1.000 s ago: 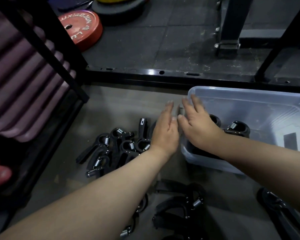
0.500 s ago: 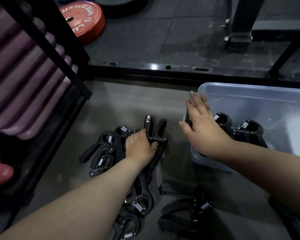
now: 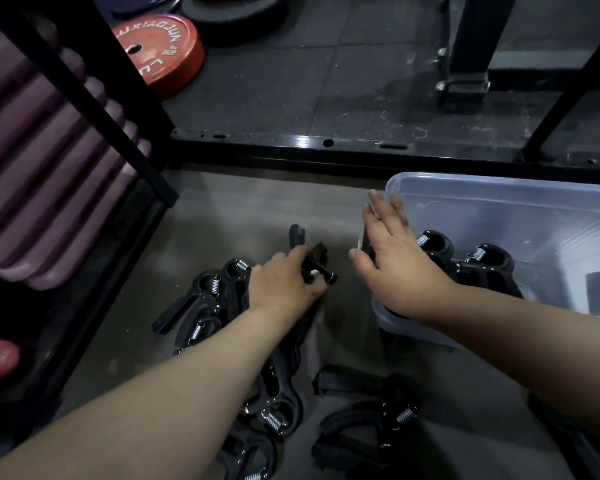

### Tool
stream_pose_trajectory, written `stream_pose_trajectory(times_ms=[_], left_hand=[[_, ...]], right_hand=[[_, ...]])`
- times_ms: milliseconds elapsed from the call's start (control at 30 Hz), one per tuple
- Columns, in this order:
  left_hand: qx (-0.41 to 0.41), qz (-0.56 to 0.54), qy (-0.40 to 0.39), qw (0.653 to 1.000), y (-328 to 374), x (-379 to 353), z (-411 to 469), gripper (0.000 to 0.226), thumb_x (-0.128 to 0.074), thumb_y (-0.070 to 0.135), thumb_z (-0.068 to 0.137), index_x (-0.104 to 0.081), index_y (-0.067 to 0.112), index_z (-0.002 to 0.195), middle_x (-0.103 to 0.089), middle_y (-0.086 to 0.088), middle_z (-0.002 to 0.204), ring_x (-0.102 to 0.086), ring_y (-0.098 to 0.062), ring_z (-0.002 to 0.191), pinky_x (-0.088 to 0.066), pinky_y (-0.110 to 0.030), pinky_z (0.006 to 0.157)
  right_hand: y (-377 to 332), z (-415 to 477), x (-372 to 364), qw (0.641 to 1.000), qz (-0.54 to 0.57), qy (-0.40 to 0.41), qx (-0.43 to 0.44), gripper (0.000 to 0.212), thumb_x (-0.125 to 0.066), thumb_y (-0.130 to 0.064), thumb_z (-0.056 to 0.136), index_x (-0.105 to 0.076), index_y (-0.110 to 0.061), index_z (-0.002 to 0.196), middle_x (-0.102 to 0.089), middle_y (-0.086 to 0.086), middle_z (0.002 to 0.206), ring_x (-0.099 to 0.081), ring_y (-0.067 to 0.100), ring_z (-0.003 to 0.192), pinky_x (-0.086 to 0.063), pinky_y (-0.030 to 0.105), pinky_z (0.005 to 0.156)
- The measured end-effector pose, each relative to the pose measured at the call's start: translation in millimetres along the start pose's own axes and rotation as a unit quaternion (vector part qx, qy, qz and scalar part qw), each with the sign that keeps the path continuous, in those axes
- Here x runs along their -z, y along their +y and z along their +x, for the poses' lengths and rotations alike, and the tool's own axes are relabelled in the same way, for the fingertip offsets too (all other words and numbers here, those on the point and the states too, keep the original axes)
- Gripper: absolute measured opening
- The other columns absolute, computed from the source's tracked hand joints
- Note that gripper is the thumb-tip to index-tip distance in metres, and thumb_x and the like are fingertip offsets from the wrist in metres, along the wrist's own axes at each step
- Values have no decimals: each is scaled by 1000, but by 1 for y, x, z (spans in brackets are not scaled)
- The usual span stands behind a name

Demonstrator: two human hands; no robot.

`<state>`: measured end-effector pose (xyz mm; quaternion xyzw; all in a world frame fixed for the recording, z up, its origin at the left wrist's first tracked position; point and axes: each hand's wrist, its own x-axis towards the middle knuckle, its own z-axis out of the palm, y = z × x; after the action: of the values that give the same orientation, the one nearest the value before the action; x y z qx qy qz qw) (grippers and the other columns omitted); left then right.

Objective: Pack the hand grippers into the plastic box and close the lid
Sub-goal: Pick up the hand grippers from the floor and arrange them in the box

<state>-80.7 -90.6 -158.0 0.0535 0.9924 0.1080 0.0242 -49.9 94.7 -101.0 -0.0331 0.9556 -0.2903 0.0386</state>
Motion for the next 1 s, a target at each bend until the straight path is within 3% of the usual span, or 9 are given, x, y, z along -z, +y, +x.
stream_pose_trajectory(times_ms=[100, 233, 433, 567, 667, 767, 900, 1000], left_hand=[[104, -97, 30, 989, 4, 23, -2, 51, -55, 74, 70, -56, 37, 105, -70, 6, 99, -65, -24, 99, -49, -34, 79], [216, -186, 99, 953, 0, 56, 2, 67, -42, 84, 74, -65, 24, 92, -66, 0, 88, -63, -28, 94, -41, -33, 71], [237, -357, 194, 882, 12, 95, 6, 59, -44, 72, 83, -61, 18, 67, -62, 2, 66, -63, -19, 70, -42, -28, 61], [228, -432, 212, 847, 35, 122, 6, 58, -48, 67, 83, -53, 17, 53, -57, 2, 54, -58, -23, 59, -51, -36, 65], [202, -473, 189, 836, 57, 137, 1, 57, -45, 63, 84, -56, 16, 54, -58, -1, 43, -62, -26, 52, -54, -42, 67], [177, -501, 144, 835, 81, 147, -4, 50, -43, 54, 90, -58, 15, 63, -53, 0, 37, -67, -28, 54, -49, -39, 65], [109, -501, 79, 855, 109, 147, -9, 58, -37, 52, 96, -63, 9, 68, -57, -4, 41, -69, -28, 61, -47, -34, 62], [9, -507, 33, 861, 126, 138, -15, 68, -23, 62, 97, -67, 12, 80, -64, -5, 52, -65, -25, 63, -49, -36, 64]], right_hand=[[-1, 0, 0, 1000, -4, -1, 2, 70, -45, -35, 100, -12, -9, 155, 14, -4, 163, 24, 15, 146, 11, 24, 112], [-2, -1, 2, 1000, -17, -3, 1, 70, -45, -36, 100, -13, -9, 155, 12, -3, 163, 24, 16, 146, 10, 26, 113], [-3, -1, 10, 999, -9, -47, -6, 66, -35, -41, 102, -10, -11, 156, 13, -3, 163, 26, 16, 146, 9, 29, 114], [-21, -16, 26, 997, 71, -17, 22, 68, -37, -51, 99, -17, -17, 155, -10, 6, 162, 0, 21, 150, -4, 34, 119], [-35, -27, 34, 998, 14, -4, 59, 90, -45, -66, 87, -4, -24, 156, -16, 7, 157, -19, 29, 143, -18, 39, 116], [-37, -26, 46, 997, -49, 58, -8, 91, -54, -60, 87, -3, -27, 155, -21, 9, 153, -35, 34, 134, -30, 43, 110], [-15, -18, 74, 989, -68, 127, -18, 56, -58, -48, 88, -42, -27, 137, -46, 5, 130, -54, 34, 110, -48, 43, 90], [10, -22, 97, 989, 54, 136, -19, 21, -58, -39, 91, -55, -21, 102, -59, 3, 99, -59, 22, 82, -50, 38, 69]])
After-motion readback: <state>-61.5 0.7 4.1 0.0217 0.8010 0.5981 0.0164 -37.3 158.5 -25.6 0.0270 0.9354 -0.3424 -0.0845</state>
